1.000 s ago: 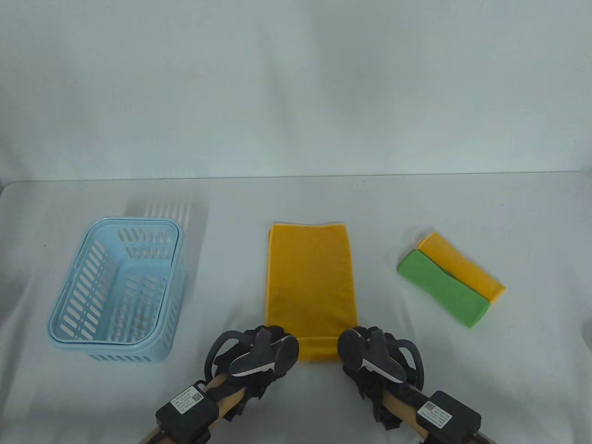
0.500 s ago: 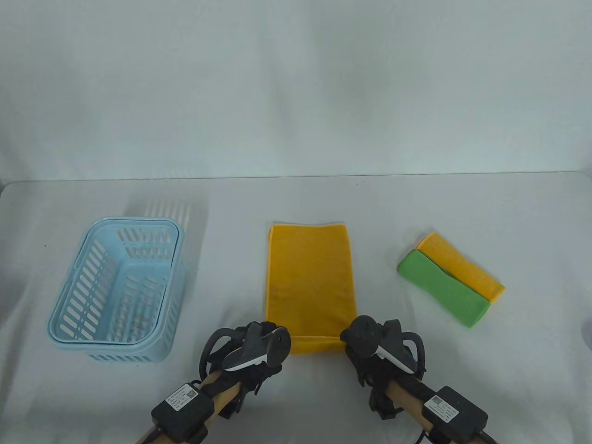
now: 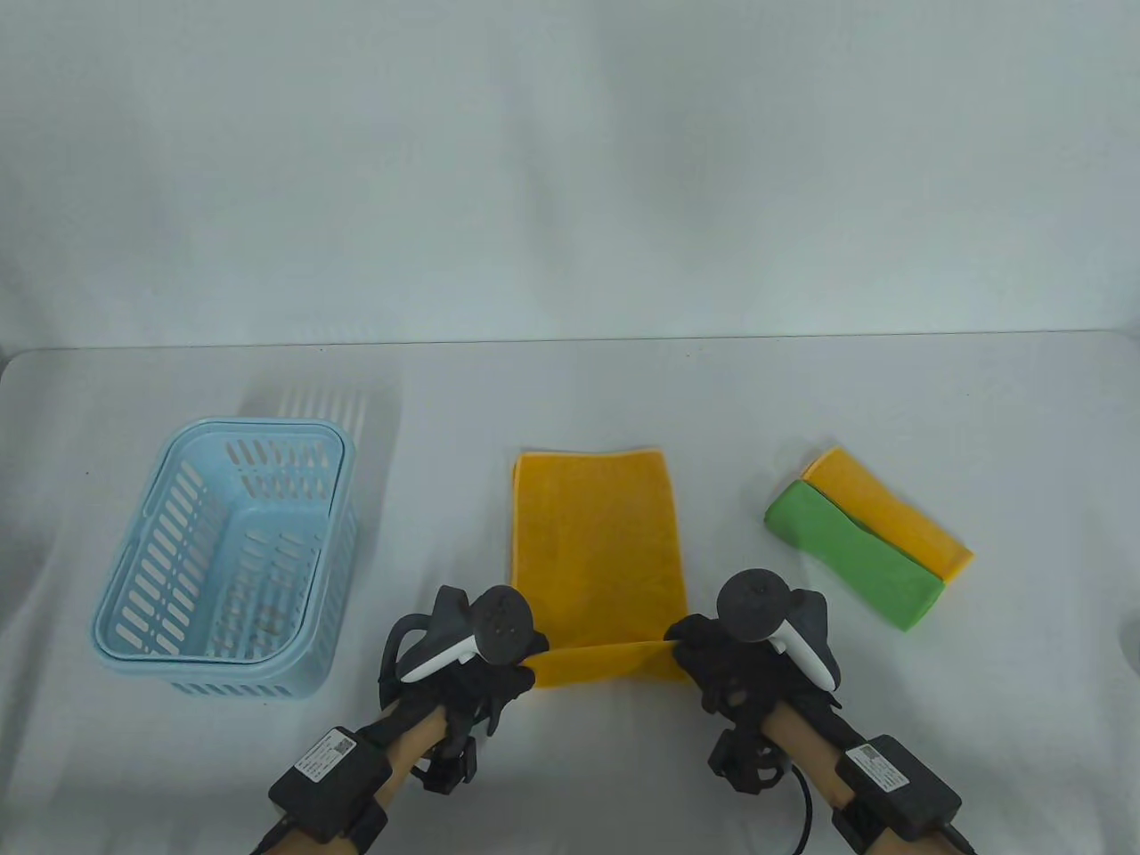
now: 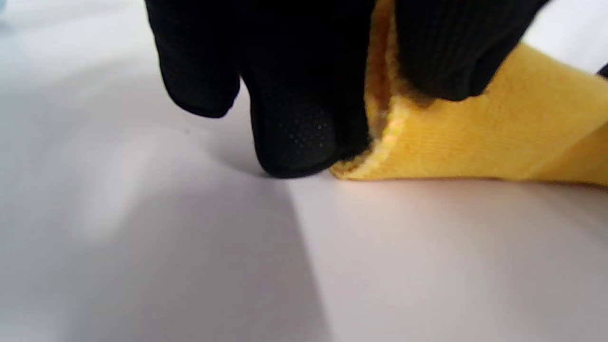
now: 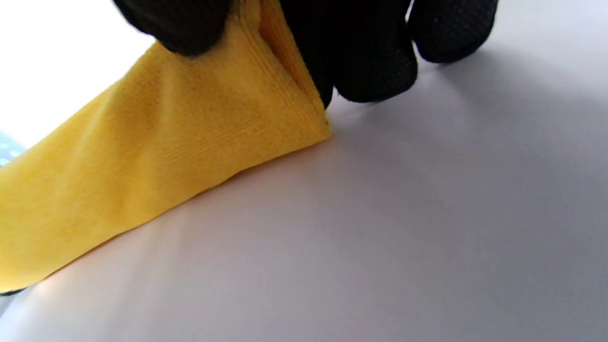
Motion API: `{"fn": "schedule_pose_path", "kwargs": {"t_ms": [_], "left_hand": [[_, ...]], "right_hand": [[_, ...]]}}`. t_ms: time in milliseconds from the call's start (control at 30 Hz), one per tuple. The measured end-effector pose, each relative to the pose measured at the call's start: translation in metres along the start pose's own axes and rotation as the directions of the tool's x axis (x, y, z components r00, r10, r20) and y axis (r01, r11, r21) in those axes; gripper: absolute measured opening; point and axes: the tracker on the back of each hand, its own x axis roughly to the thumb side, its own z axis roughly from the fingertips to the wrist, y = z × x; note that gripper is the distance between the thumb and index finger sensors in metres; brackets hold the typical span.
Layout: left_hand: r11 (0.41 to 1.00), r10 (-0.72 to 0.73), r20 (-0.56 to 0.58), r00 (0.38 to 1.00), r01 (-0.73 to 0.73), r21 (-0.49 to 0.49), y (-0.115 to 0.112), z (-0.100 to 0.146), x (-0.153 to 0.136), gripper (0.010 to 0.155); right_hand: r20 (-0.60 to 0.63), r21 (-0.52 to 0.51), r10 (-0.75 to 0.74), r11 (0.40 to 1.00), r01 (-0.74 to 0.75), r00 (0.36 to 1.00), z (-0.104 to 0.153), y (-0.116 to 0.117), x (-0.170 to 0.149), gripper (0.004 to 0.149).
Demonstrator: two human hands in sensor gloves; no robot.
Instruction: Roll square towel into towel roll
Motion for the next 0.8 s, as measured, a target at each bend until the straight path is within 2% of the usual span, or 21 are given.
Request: {"fn": "schedule_pose_path", "kwargs": {"t_ms": [67,133,267,367,600,800], "left_hand": [[0.999,0.042,-0.007,0.999,-0.043,-0.023,-0.001,-0.001,-0.003,0.054],[0.999,0.038,-0.032,0.999,-0.039,-0.001,0.000,-0.001,-0.005,0.052],[0.998,-0.043,-0.106,0.993,0.047,0.038,0.000,-0.003,-0.006,0.049],[0.998,-0.045,-0.135,0.990,0.051,0.042,-0.002,-0.005,-0.007,0.050],[0.997,-0.034,-0.184,0.982,0.045,0.056,-0.002,-0.002,-0.008,0.061],[0.984,-0.075,-0.214,0.974,0.106,0.142,0.009,0.006,-0.009,0.068]], "right_hand": [[0.009,0.016,0.007,1.000,-0.007,1.000,0.000,0.001,0.000,0.045],[0.023,0.018,0.006,1.000,-0.007,1.000,0.000,0.001,0.000,0.046],[0.019,-0.064,0.017,0.998,-0.015,1.000,-0.001,0.000,0.000,0.048],[0.003,-0.103,0.023,0.994,-0.023,1.000,-0.001,0.000,0.000,0.050],[-0.011,-0.139,-0.031,0.990,0.029,0.999,0.001,-0.008,-0.005,0.060],[0.028,-0.213,-0.002,0.977,0.008,1.000,0.013,-0.017,0.005,0.064]]}}
